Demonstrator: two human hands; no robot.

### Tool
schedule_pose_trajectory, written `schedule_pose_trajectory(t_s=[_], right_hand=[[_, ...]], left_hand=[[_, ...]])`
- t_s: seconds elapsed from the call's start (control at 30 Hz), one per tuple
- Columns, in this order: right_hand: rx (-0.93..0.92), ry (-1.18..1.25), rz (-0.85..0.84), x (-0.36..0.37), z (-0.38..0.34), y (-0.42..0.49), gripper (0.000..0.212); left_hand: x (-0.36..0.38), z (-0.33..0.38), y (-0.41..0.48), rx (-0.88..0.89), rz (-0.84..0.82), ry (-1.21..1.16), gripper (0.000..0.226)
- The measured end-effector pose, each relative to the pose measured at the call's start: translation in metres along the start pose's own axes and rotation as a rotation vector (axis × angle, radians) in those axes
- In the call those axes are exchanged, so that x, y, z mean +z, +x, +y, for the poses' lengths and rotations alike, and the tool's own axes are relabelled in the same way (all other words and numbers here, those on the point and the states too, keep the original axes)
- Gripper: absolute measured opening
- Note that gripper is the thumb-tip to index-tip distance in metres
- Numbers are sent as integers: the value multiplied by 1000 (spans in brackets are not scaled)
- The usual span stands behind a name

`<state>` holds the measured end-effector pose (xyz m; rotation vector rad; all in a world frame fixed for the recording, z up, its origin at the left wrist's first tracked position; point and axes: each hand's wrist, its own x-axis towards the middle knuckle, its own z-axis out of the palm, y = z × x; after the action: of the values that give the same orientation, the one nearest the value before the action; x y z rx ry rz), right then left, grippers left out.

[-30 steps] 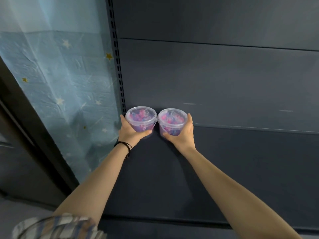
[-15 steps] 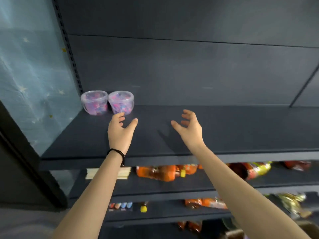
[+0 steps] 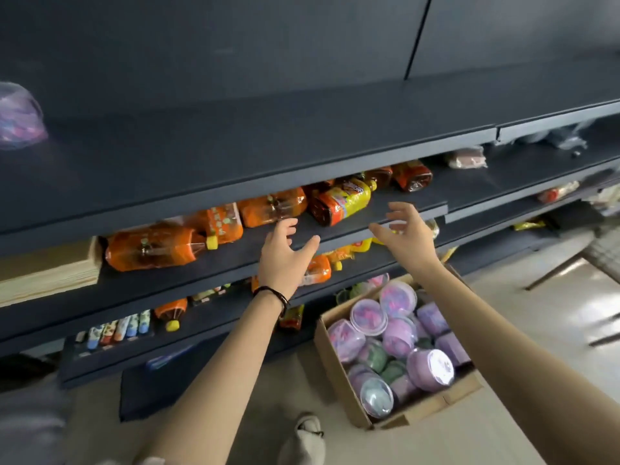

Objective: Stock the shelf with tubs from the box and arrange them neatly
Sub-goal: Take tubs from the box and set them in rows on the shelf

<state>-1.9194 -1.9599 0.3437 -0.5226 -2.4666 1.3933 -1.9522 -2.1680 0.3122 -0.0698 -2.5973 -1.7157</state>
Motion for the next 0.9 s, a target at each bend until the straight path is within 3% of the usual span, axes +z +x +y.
schedule_pose_trajectory(t_s=[0.37,0.5,0.67,0.8,0.9], right_hand=[[423,-158,-127,-11,203,14,51],[583,-139,-185,-12,267,24,62],[604,-102,-164,13,337,73,71],[655,42,-171,43,374,111,75],[717,-24,-193,63,393,129,81]], left_hand=[[147,-113,-3,-356,-239,153,60],[192,-145,-10,-447,-232,177,70],[265,-188,-16,-513,-220,189,103],[324,-216,-14,-519,-162,202,104],[356,-235,-10,-510,-81,195,116]])
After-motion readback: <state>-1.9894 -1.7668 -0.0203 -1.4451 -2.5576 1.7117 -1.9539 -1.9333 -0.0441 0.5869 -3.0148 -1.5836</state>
